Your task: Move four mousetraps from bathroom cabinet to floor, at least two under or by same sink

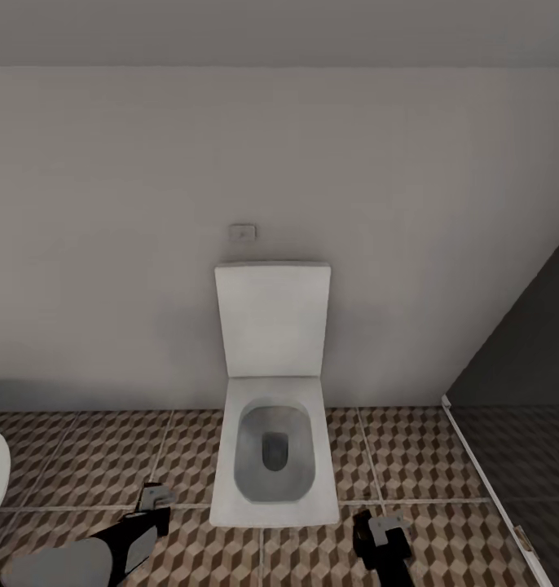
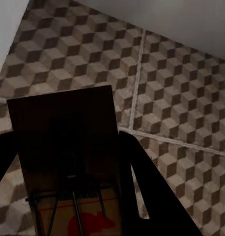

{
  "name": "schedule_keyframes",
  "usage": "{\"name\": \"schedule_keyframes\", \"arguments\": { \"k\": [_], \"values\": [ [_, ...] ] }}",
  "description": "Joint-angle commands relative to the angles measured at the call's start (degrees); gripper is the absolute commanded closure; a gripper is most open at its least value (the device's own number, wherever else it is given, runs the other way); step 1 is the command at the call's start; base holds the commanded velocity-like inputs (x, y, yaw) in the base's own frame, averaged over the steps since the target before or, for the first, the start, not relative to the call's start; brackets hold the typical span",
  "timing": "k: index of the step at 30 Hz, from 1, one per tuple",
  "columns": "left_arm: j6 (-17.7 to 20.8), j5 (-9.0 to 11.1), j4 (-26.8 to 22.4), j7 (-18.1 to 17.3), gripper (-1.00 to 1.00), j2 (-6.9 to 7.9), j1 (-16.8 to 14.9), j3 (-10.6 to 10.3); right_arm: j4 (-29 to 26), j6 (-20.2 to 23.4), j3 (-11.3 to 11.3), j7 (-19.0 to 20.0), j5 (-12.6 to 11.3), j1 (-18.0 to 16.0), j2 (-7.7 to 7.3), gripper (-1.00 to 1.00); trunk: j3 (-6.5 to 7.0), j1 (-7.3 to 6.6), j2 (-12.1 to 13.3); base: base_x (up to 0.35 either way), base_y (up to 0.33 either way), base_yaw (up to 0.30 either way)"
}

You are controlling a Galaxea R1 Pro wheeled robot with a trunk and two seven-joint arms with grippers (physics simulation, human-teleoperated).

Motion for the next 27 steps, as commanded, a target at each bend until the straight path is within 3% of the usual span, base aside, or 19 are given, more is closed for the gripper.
{"name": "schedule_keyframes", "arguments": {
  "k": [1, 2, 3, 5, 7, 14, 16, 18, 21, 27],
  "values": [
    [4.64, 0.15, -0.16, 0.43, 1.00, 0.05, -2.68, -0.32, 0.60, 2.81, -0.04, -0.20, 0.51, -4.29, -0.15, 1.00, -0.05, 0.00, -0.02, 0.000, 0.000, 0.000],
    [5.87, 0.16, -0.14, 0.44, 1.00, 0.05, -3.49, -0.32, 0.82, 5.89, -0.39, -0.17, 0.64, -6.39, -0.50, 1.00, -0.05, 0.00, -0.02, 0.000, 0.000, 0.000],
    [6.96, 0.16, -0.11, 0.49, 1.00, 0.04, -4.42, -0.32, 0.93, 12.13, -1.86, -0.13, 0.14, -9.32, -1.58, 1.00, -0.05, 0.00, -0.02, 0.000, 0.000, 0.000],
    [7.85, 0.22, 0.10, 0.64, 1.00, 0.16, -5.98, -0.32, 0.64, 22.94, -8.41, 0.09, -3.54, -15.13, -3.89, 1.00, -0.05, 0.00, -0.02, 0.000, 0.000, 0.000],
    [8.26, 0.29, 2.01, 0.65, 1.00, 0.17, -7.98, -0.24, 0.91, 26.77, -11.38, -0.11, -4.94, -19.85, -4.58, 1.00, -0.05, 0.00, -0.02, 0.000, 0.000, 0.000],
    [12.92, 0.35, 4.03, 0.58, 1.00, 0.13, -10.84, 0.32, 1.39, 31.67, -12.31, -0.78, -5.42, -24.93, -4.79, 1.00, -0.05, 0.00, -0.02, 0.000, 0.000, 0.000],
    [13.26, 0.32, 3.90, 0.30, 1.00, 0.26, -11.13, 2.40, 1.45, 33.79, -12.25, -0.43, -5.52, -25.50, -4.49, 1.00, -0.05, 0.00, -0.02, 0.000, 0.000, 0.000],
    [11.52, 0.26, 3.58, 0.11, 1.00, 0.11, -11.16, 3.32, 1.45, 34.06, -12.14, -0.10, -5.57, -25.54, -4.27, 1.00, -0.05, 0.00, -0.02, 0.000, 0.000, 0.000],
    [5.97, 0.25, 3.26, 0.25, 1.00, 0.09, -11.10, 3.76, 1.33, 34.25, -12.00, 0.49, -5.55, -25.21, -4.11, 1.00, -0.05, 0.00, -0.02, 0.000, 0.000, 0.000],
    [6.15, 0.34, 1.84, 0.36, 1.00, -0.04, -11.09, 3.81, 1.17, 34.31, -11.92, 0.74, -5.51, -25.01, -4.12, 1.00, -0.41, 0.44, -0.83, 0.000, 0.000, 0.000]
  ]
}}
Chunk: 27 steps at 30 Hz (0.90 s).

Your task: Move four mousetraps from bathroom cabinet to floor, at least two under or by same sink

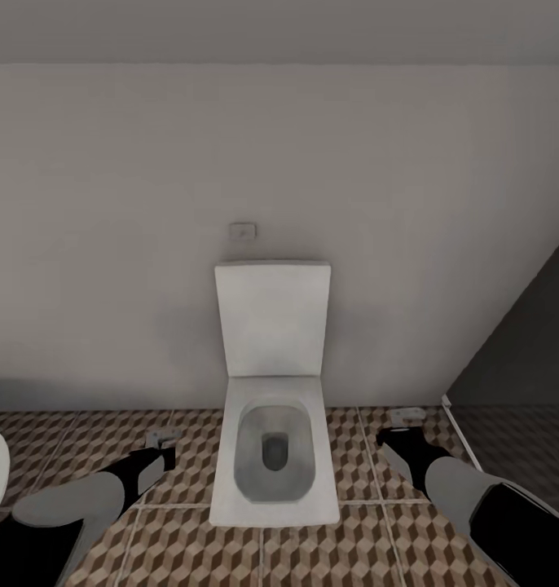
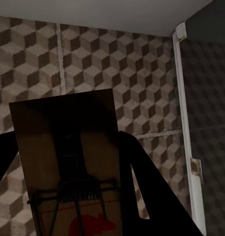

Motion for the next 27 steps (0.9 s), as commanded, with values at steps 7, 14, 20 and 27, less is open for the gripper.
{"name": "schedule_keyframes", "arguments": {
  "k": [7, 14, 20, 27],
  "values": [
    [0.17, 0.36, -0.06, 0.33, 1.00, 0.44, -0.06, -0.07, -0.20, 0.44, 0.51, 1.59, -0.44, 0.03, -0.10, 1.00, -1.31, 1.54, -2.85, 0.000, 0.000, 0.000],
    [0.17, 0.36, -0.01, 0.33, 1.00, 0.57, -0.06, -0.09, -0.05, 0.87, 0.51, 6.78, -0.47, 0.03, -0.13, 1.00, -2.56, 3.08, -5.65, 0.000, 0.000, 0.000],
    [0.09, 0.29, -0.06, 0.26, 1.00, 0.59, -0.06, -0.13, -0.04, 2.09, 0.51, 7.12, -0.45, 0.03, -0.12, 1.00, -3.64, 4.40, -8.06, 0.000, 0.000, 0.000],
    [0.08, 0.29, -0.07, 0.24, 1.00, 0.65, -0.06, -0.14, -0.04, 2.20, 0.51, 7.15, -0.39, 0.03, -0.08, 1.00, -4.90, 5.93, -10.87, 0.000, 0.000, 0.000]
  ]
}}
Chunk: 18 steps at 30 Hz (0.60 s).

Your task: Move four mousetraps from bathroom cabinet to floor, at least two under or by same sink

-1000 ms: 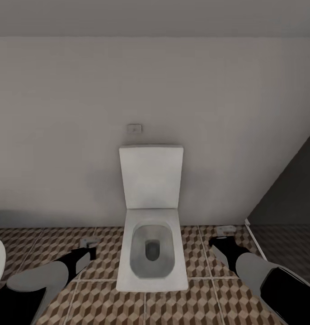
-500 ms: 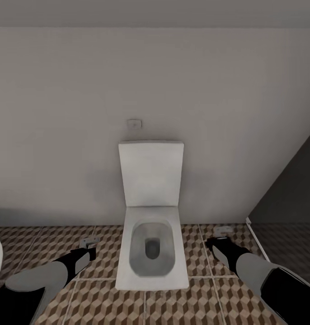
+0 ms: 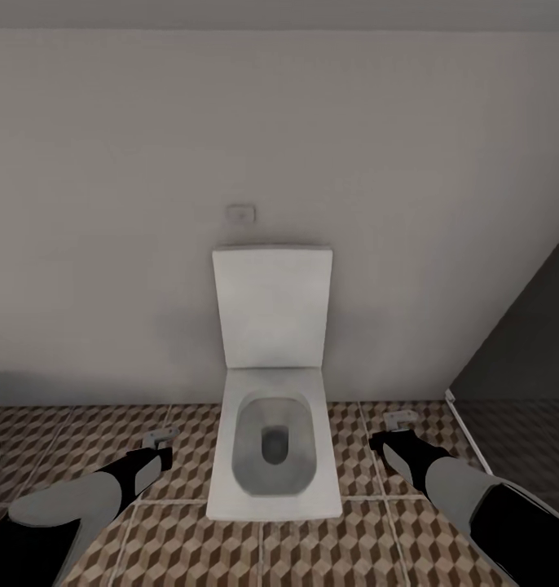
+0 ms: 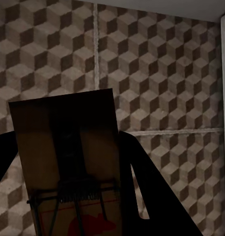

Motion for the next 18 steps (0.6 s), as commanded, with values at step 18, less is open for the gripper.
{"name": "schedule_keyframes", "arguments": {
  "k": [18],
  "values": [
    [0.16, 0.26, -0.13, 0.13, 1.00, 0.22, -0.06, -0.49, -0.29, 0.38, 0.50, -0.44, -0.47, -0.01, -0.10, 1.00, -3.28, 3.95, -7.26, 0.000, 0.000, 0.000]
  ]
}}
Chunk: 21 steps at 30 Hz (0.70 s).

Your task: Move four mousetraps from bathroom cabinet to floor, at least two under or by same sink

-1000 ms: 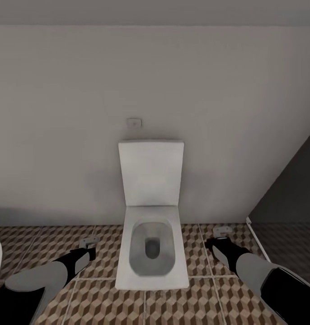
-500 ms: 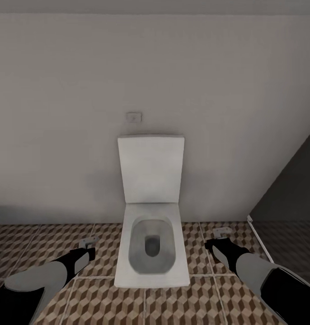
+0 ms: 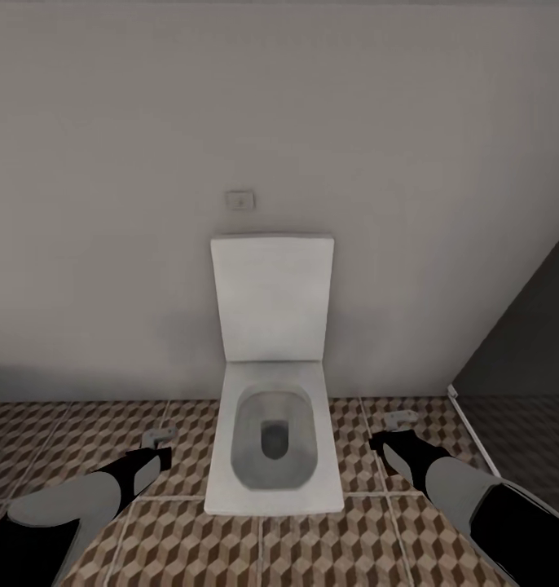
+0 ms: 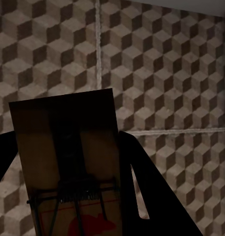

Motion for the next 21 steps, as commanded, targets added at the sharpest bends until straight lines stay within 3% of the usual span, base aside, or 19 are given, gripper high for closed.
{"name": "schedule_keyframes", "arguments": {
  "k": [1, 21],
  "values": [
    [0.15, 0.28, -0.14, 0.26, 1.00, 0.03, -0.06, -0.49, -0.23, 0.38, 0.50, -0.45, -0.57, 0.00, -0.05, 1.00, -0.23, 0.22, -0.44, 0.000, 0.000, 0.000],
    [0.07, 0.28, -0.14, 0.20, 1.00, 0.12, -0.06, -0.49, -0.25, 0.38, 0.50, -0.45, -0.57, 0.00, -0.05, 1.00, -3.82, 4.61, -8.46, 0.000, 0.000, 0.000]
  ]
}}
